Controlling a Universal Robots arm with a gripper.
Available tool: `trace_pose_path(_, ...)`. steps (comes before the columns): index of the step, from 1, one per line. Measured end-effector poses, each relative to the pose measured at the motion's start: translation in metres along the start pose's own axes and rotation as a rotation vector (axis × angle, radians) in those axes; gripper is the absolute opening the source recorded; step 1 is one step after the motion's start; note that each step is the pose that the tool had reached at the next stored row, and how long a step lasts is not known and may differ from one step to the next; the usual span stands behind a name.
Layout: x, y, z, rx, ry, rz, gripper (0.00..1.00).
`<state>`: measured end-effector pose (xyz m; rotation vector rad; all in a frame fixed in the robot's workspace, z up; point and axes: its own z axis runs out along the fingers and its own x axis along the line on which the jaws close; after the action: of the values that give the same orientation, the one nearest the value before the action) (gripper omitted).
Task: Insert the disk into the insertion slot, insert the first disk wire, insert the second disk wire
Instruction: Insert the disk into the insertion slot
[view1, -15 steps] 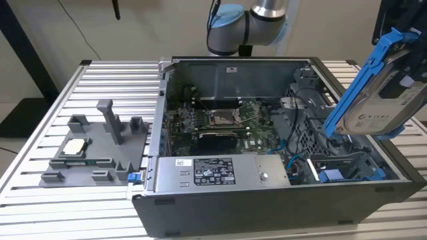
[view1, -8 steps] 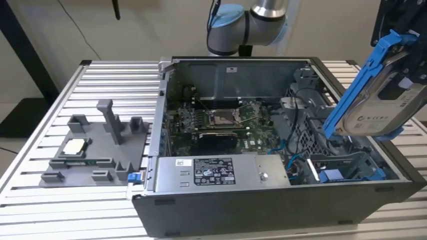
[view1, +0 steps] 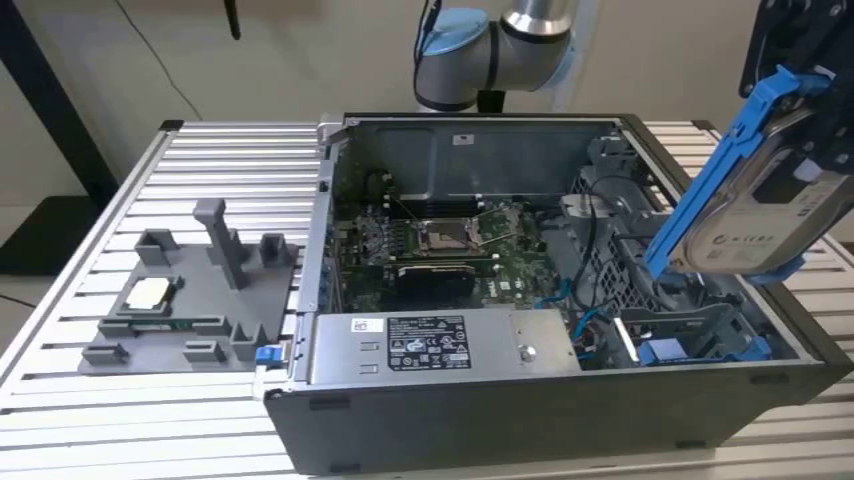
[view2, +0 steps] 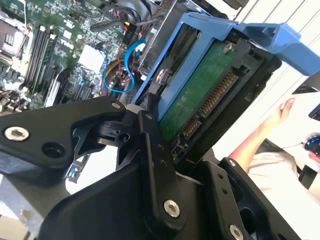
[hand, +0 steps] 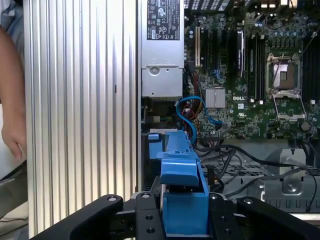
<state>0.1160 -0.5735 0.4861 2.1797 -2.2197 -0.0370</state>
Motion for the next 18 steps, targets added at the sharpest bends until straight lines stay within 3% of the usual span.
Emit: trace_pose_path(18,0.0000,-0.0002,0.0052,0.0000,0.0002,0.000,0.33)
